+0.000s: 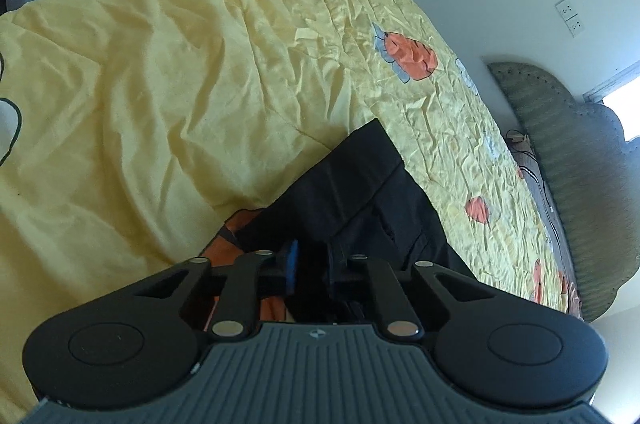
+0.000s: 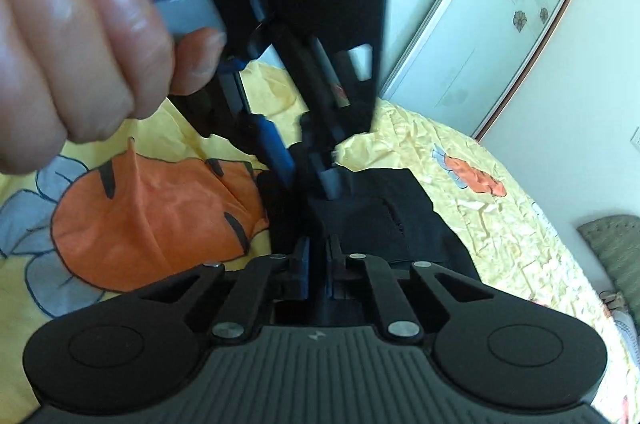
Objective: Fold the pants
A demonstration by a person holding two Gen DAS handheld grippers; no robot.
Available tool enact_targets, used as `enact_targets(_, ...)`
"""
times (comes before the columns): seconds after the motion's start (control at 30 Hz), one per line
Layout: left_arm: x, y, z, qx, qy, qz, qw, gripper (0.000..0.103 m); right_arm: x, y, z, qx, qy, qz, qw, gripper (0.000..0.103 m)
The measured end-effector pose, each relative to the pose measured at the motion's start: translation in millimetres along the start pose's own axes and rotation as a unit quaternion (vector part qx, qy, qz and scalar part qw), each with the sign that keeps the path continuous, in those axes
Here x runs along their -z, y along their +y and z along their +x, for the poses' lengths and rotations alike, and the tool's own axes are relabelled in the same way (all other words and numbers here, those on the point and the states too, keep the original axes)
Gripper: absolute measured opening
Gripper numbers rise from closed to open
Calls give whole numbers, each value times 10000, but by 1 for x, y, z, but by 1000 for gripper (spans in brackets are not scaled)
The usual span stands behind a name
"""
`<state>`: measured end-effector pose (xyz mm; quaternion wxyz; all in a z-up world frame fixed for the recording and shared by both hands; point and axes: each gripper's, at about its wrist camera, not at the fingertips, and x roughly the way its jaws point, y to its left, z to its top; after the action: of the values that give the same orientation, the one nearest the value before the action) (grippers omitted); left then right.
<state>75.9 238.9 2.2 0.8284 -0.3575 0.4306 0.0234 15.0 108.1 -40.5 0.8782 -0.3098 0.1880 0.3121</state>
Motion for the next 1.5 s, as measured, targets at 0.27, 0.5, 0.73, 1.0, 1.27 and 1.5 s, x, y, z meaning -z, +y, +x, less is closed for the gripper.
enact_targets(0.27,16,0,-17,-214,-273,402,9986,10,0,-5,-1,-468,187,338,9982,5)
enact_targets(0.5,19,-6,-13,-505,-313,730,9956,18,19,-51,-57,-517,-116,1328,9897,8)
enact_targets(0.73,28,-32,-42,-1056,-917,1204,9828,26,135,-138,-151,1173,449,3107,9422,9)
enact_targets(1.0,98,-138,-6,-365,-568,2702,9604,35,310,-196,-267,2851,814,5378,7892,10)
enact_targets(1.27,207,-223,42,482,274,4106,9101,48,391,-170,-418,4001,-909,6781,6098,82)
enact_targets(1.5,283,-260,70,699,568,5031,8595,52,435,-162,-413,3032,-1430,7657,5489,81)
